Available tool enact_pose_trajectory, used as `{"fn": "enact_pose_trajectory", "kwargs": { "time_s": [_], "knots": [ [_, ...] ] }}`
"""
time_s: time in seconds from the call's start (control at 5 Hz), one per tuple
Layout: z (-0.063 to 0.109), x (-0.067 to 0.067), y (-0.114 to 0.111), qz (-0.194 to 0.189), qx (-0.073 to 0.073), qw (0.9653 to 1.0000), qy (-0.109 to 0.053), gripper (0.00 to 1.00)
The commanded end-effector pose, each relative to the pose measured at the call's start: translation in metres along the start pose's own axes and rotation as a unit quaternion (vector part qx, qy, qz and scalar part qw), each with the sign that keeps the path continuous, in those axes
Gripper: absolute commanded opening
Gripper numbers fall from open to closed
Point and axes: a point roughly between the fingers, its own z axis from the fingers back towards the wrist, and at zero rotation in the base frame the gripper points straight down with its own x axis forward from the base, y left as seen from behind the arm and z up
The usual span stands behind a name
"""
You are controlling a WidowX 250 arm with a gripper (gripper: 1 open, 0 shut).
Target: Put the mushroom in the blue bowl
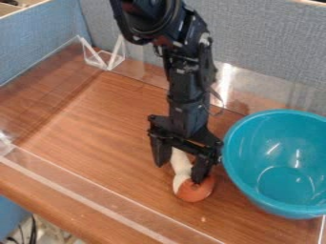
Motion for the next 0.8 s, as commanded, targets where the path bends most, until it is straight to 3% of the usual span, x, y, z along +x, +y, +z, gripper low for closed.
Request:
{"fn": "enact_pose_trajectory", "kwargs": {
  "time_s": [0.0, 0.6],
  "knots": [
    [-0.0164, -0.0012, -0.0034, -0.007, -0.001, 1.0, 0.007, 1.0],
    [-0.0254, -0.0004, -0.0053, -0.004, -0.007, 1.0, 0.006, 1.0]
  ]
}}
